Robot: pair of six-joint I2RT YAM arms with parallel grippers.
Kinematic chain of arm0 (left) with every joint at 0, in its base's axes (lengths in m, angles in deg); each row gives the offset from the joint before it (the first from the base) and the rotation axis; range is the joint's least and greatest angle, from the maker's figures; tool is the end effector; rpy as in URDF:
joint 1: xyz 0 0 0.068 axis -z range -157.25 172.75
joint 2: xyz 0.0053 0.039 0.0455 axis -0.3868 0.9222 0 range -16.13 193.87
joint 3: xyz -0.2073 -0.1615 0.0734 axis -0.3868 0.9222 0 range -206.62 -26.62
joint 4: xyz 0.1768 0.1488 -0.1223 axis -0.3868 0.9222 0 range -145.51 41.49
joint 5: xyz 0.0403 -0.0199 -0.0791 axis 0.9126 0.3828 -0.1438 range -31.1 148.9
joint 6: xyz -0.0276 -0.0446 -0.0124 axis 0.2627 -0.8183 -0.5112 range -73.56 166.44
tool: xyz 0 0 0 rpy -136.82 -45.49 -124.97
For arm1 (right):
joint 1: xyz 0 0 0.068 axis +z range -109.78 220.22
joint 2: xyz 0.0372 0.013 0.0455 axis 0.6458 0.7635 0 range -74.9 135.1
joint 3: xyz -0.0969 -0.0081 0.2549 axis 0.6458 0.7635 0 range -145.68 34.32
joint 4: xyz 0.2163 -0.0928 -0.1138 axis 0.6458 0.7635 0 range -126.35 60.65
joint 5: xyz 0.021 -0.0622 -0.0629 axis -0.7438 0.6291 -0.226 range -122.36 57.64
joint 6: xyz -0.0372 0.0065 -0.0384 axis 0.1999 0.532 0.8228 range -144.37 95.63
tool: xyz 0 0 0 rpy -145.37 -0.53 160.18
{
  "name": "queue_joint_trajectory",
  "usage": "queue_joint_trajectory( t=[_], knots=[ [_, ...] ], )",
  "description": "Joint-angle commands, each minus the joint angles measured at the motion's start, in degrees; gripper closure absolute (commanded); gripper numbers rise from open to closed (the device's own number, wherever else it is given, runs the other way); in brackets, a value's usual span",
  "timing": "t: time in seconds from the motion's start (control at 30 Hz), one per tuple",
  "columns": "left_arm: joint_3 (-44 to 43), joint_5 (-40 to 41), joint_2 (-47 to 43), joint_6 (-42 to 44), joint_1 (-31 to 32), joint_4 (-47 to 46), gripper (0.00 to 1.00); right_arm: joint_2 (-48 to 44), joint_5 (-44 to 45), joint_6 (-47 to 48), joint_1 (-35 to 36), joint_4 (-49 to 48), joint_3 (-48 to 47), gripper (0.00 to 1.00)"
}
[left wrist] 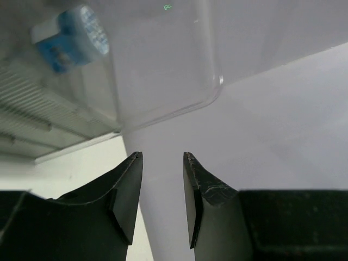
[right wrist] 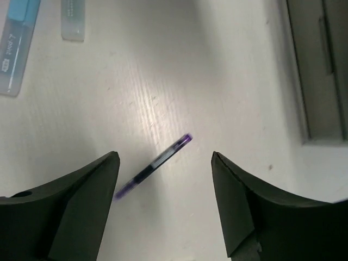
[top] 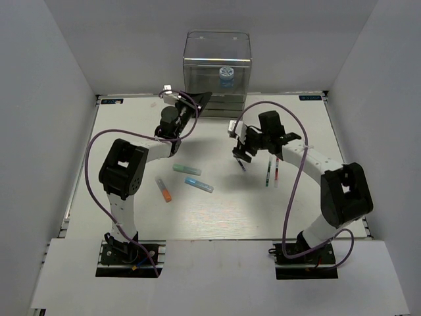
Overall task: Sort the stationery into containers
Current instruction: Close the storage box at the center of the board, then open the drawer in the storage box.
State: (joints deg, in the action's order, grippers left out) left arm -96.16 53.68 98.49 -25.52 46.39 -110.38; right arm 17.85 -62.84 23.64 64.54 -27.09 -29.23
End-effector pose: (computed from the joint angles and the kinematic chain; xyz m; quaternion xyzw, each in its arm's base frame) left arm 0.4140 -0.1846 0.2410 -0.2317 0.6014 -0.5857 0.4915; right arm 0.3186 0.1638 0.2450 -0.6050 0.6341 0.1456 0.4591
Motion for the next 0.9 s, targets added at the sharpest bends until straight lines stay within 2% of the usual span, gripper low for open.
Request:
queue_joint_trajectory(
  t=[0.0,0.17,0.23,0.37,0.43,0.47,0.5,0.53,0.57,0.6,0.67,0.7,0.73,0.8,0.87],
  knots=[
    [3.9,-0.6,-5.4,0.6,0.3,-2.3,0.54,-7.3,1.5,-7.1,-1.7,-1.0,2.7,0.24],
    [10.3,-1.2,-6.5,0.6,0.8,-2.3,0.54,-12.7,4.6,-18.4,-4.0,-4.4,6.7,0.1],
    [11.5,-1.2,-6.5,1.1,0.8,-2.3,0.53,-14.7,5.2,-20.1,-5.1,-4.9,8.0,0.1],
    [11.5,-1.2,-4.4,1.1,0.8,-1.7,0.52,-15.9,8.4,-30.6,-6.6,-6.1,9.5,0.1],
    [9.2,-1.2,-1.6,1.1,0.8,-1.7,0.59,-15.2,7.9,-34.0,-8.5,-5.2,9.5,0.1],
    [8.3,-1.2,-0.6,1.1,0.8,-1.7,0.64,-15.1,7.5,-36.0,-8.7,-5.4,9.8,0.23],
    [7.2,-0.7,0.6,1.1,0.8,-1.7,0.7,-15.1,5.4,-38.2,-10.4,-5.7,10.3,0.41],
    [5.0,-0.7,1.7,1.1,0.8,-1.0,0.72,-15.3,4.7,-39.2,-10.8,-7.9,12.6,0.64],
    [3.8,-0.7,3.8,1.1,0.8,-1.0,0.72,-15.7,4.1,-41.8,-11.6,-8.5,13.7,0.97],
    [1.4,-0.1,4.9,1.1,0.8,0.2,0.72,-16.0,3.2,-42.6,-12.3,-11.9,14.8,1.0],
    [-0.9,0.5,6.9,1.1,0.8,1.3,0.71,-16.7,3.0,-45.4,-13.2,-15.4,18.5,1.0],
    [-3.2,0.6,9.0,1.1,0.8,1.9,0.67,-17.1,2.1,-46.9,-13.5,-17.5,19.2,1.0],
    [-4.3,0.6,10.0,1.1,0.8,2.8,0.61,-17.0,0.9,-47.5,-14.5,-18.4,21.4,0.94],
    [-7.1,1.1,11.7,1.1,0.8,3.5,0.57,-17.7,-0.1,-47.4,-14.9,-19.5,22.1,0.86],
    [-9.4,1.1,14.0,1.1,0.8,4.7,0.52,-18.2,0.2,-47.0,-16.0,-19.2,21.8,0.84]
  ],
)
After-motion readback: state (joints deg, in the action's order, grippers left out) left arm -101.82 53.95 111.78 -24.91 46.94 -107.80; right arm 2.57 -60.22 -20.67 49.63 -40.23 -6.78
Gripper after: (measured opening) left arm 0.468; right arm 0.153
